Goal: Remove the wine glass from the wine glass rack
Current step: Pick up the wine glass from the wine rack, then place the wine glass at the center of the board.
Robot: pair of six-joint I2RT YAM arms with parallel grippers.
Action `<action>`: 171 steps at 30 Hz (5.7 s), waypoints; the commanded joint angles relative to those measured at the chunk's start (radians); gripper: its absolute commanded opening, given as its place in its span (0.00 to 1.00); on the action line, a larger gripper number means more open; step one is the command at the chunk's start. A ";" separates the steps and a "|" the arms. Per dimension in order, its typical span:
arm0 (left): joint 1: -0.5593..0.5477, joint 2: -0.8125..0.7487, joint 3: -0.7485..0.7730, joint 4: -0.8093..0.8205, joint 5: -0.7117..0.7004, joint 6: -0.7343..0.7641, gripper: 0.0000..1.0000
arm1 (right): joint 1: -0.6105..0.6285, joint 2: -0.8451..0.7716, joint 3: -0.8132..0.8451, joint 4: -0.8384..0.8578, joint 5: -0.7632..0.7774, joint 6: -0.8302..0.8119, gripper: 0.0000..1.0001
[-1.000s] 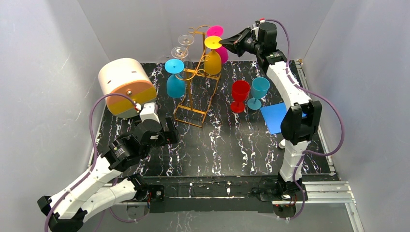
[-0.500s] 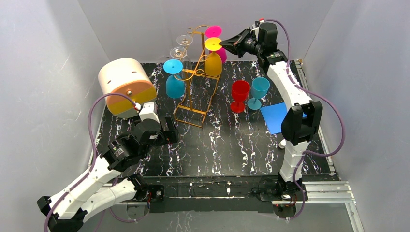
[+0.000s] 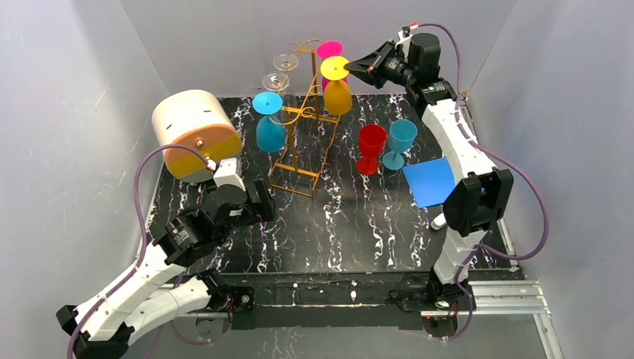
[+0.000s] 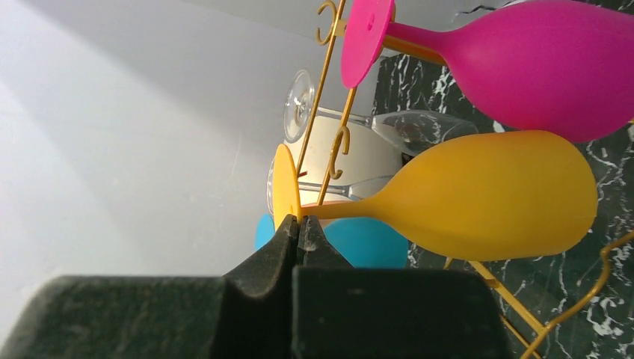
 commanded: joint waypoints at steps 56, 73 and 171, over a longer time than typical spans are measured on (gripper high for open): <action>0.005 0.072 -0.062 0.553 0.707 0.076 0.47 | 0.327 -0.815 -1.087 0.371 -0.303 -0.520 0.01; 0.005 0.071 -0.073 0.618 0.757 0.071 0.00 | 0.327 -0.828 -1.078 0.436 -0.390 -0.458 0.01; 0.005 0.201 -0.204 1.052 0.905 -0.145 0.20 | 0.332 -0.941 -1.275 0.752 -0.203 -0.328 0.01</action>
